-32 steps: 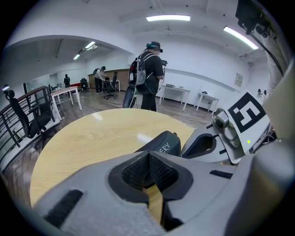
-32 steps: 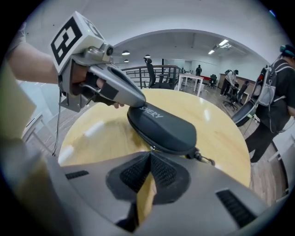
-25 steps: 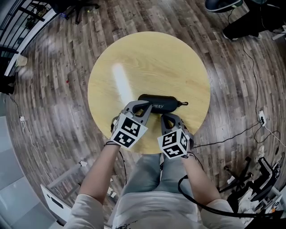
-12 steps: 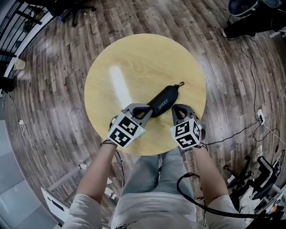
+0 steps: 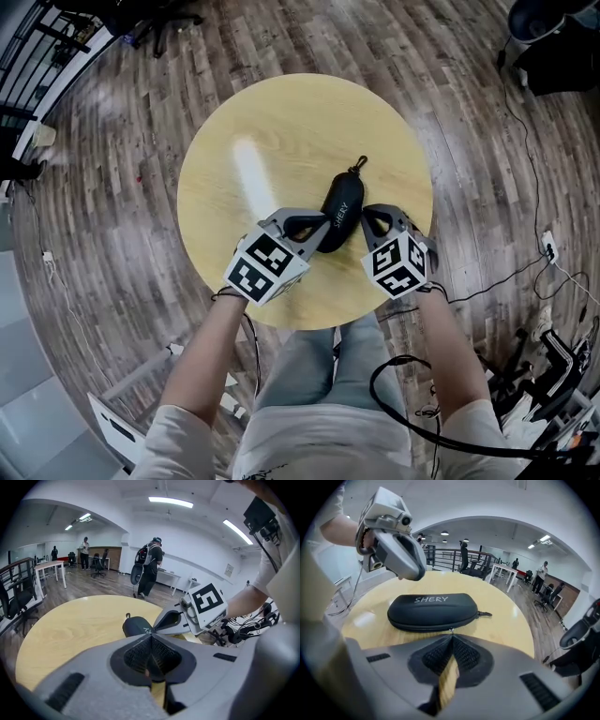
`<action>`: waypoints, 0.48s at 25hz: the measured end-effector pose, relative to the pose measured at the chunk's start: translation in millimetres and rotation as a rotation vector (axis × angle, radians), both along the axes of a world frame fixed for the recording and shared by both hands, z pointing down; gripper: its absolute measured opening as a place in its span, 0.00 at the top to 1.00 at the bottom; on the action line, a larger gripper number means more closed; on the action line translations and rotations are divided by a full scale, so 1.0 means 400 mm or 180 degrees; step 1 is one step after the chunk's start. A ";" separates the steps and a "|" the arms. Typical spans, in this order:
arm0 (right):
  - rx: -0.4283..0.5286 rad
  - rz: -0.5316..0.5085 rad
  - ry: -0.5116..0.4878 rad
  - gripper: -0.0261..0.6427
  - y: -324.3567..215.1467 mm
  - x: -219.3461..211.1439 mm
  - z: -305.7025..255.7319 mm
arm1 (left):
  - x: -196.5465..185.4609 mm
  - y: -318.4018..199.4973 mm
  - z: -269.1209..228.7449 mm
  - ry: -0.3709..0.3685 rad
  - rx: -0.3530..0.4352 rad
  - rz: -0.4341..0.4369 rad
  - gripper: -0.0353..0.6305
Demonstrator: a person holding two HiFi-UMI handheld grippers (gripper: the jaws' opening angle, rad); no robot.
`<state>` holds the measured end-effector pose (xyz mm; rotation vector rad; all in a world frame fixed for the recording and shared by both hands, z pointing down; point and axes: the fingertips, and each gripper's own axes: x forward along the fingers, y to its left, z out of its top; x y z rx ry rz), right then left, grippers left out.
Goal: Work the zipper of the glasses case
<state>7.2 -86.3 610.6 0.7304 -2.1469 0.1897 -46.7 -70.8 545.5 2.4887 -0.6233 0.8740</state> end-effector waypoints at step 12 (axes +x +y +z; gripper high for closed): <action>-0.0045 -0.0061 0.0020 0.96 0.019 0.006 0.008 | 0.078 -0.046 0.062 -0.0233 0.0003 0.0215 0.94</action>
